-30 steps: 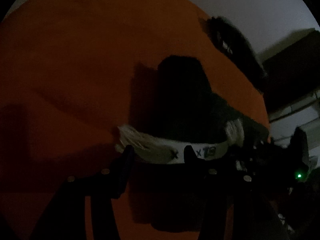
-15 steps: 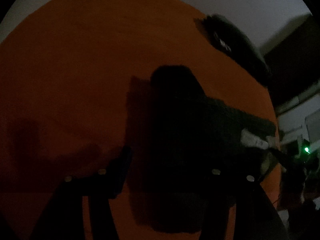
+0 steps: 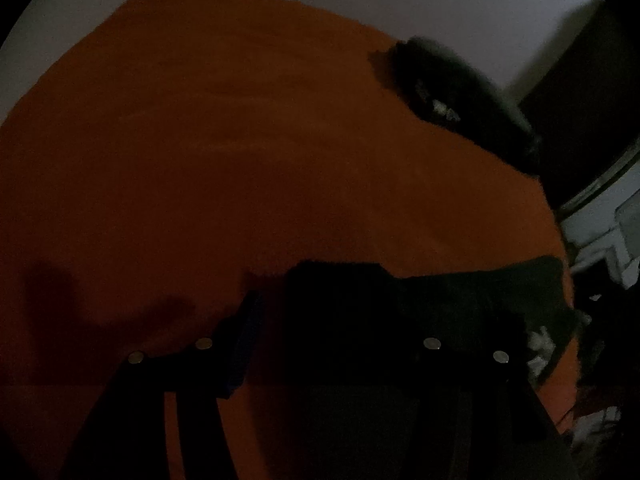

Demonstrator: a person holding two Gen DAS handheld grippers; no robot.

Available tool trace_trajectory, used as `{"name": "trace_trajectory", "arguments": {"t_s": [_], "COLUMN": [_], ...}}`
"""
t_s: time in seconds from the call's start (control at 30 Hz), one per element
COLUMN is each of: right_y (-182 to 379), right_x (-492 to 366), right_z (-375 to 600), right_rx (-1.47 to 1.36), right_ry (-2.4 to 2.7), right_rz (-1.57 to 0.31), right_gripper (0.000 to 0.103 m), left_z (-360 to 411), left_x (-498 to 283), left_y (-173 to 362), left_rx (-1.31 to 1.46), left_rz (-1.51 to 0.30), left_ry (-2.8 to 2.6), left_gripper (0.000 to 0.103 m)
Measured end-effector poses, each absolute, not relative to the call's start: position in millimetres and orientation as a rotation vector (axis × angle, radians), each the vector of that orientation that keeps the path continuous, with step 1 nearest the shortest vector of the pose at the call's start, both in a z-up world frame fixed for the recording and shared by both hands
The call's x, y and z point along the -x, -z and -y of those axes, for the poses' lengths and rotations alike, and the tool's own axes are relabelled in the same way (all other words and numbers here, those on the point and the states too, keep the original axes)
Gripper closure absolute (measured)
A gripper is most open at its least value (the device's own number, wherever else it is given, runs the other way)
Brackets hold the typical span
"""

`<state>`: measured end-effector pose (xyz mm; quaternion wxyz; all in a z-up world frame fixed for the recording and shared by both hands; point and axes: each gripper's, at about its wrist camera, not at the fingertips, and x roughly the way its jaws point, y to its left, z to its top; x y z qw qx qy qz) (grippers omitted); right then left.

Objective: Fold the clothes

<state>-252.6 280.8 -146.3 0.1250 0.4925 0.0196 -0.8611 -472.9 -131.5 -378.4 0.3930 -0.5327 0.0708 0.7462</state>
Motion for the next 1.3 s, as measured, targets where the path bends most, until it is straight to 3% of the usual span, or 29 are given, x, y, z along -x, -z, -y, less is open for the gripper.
{"name": "trace_trajectory", "arguments": {"t_s": [0.1, 0.23, 0.43, 0.5, 0.63, 0.83, 0.87, 1.0, 1.13, 1.17, 1.2, 1.23, 1.3], "right_y": [154.4, 183.8, 232.9, 244.5, 238.2, 266.4, 268.4, 246.8, 238.2, 237.2, 236.3, 236.9, 242.8], "right_x": [307.8, 354.5, 422.1, 433.1, 427.1, 429.0, 431.9, 441.8, 457.0, 460.8, 464.7, 467.5, 474.1], "right_z": [-205.1, -100.5, -67.9, -79.9, -90.0, -103.0, -102.5, -89.7, -58.3, -49.7, -41.1, -36.8, -40.4], "right_rx": [-1.33, -1.219, -1.36, -1.408, -1.418, -1.557, -1.574, -1.535, -1.551, -1.562, -1.574, -1.589, -1.624], "right_ry": [2.183, 1.969, 1.881, 1.819, 1.72, 1.647, 1.636, 1.686, 1.675, 1.667, 1.659, 1.658, 1.667], "right_rz": [-0.114, -0.282, 0.001, 0.163, 0.378, 0.55, 0.558, 0.449, 0.337, 0.309, 0.281, 0.258, 0.3], "right_gripper": [0.036, 0.034, 0.035, 0.083, 0.092, 0.087, 0.084, 0.047, 0.046, 0.052, 0.074, 0.086, 0.091], "left_z": [136.7, 152.8, 162.1, 167.9, 164.1, 153.0, 150.1, 152.7, 184.3, 193.7, 199.4, 201.1, 204.1], "left_x": [492.2, 514.3, 526.7, 528.5, 539.6, 546.8, 546.9, 544.0, 549.7, 548.6, 545.9, 541.0, 531.3], "left_y": [380.3, 381.0, 398.3, 402.1, 410.8, 427.7, 432.7, 447.1, 442.5, 440.9, 441.0, 444.3, 451.1], "left_rx": [1.341, 1.332, 1.275, 1.263, 1.268, 1.272, 1.295, 1.378, 1.397, 1.405, 1.409, 1.409, 1.406], "left_rz": [-0.058, 0.056, 0.046, 0.06, 0.14, 0.257, 0.271, 0.287, 0.422, 0.454, 0.477, 0.503, 0.558], "left_ry": [-1.919, -1.861, -1.72, -1.709, -1.652, -1.444, -1.425, -1.428, -1.511, -1.543, -1.553, -1.538, -1.503], "left_gripper": [0.045, 0.045, 0.045, 0.045, 0.045, 0.045, 0.045, 0.045, 0.045, 0.045, 0.045, 0.045, 0.044]}}
